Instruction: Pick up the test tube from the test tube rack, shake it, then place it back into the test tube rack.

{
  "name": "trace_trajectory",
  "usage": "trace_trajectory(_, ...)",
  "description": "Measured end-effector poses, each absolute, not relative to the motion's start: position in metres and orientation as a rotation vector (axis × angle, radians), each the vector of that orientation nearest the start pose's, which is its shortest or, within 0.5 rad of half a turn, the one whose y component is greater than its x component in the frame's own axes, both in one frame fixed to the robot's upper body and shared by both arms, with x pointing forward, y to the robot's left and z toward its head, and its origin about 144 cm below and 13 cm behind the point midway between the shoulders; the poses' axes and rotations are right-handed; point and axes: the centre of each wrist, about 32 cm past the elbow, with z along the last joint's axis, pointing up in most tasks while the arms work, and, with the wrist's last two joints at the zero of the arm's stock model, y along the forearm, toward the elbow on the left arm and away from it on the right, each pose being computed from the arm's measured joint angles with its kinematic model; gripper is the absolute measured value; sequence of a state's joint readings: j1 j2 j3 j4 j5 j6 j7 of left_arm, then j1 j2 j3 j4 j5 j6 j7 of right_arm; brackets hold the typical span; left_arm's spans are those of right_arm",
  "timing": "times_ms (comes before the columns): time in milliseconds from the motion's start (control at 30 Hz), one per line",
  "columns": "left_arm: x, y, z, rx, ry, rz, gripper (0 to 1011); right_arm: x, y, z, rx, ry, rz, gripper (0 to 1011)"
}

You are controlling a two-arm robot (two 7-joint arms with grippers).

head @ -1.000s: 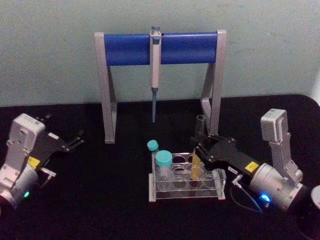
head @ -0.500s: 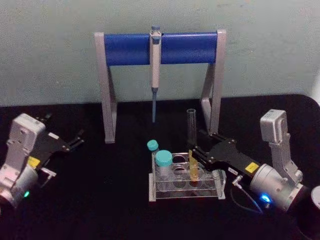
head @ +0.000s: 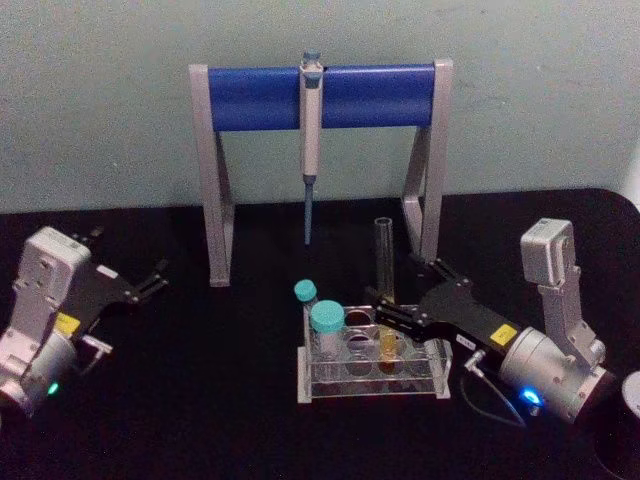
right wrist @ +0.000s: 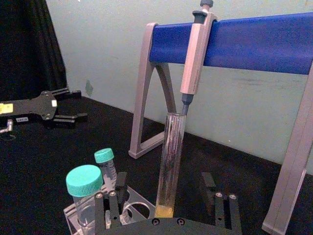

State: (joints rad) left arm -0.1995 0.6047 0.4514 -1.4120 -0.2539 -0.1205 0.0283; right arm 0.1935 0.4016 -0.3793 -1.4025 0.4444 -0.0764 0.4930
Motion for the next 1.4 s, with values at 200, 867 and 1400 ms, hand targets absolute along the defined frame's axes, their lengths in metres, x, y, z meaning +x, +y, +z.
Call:
trace_trajectory(200,0.489,0.31,1.14,0.304,-0.285,1.248,1009,0.496,-0.255,1.136,-0.025,0.031,-0.802,1000)
trace_trajectory(867,0.489,0.31,1.14,0.304,-0.285,1.248,1010,0.465,-0.276,1.14,-0.004,0.006,-0.9,1000)
trace_trajectory(1400,0.489,0.31,1.14,0.304,-0.285,1.248,1009,0.455,-0.28,1.115,-0.078,-0.061,-1.211,1000)
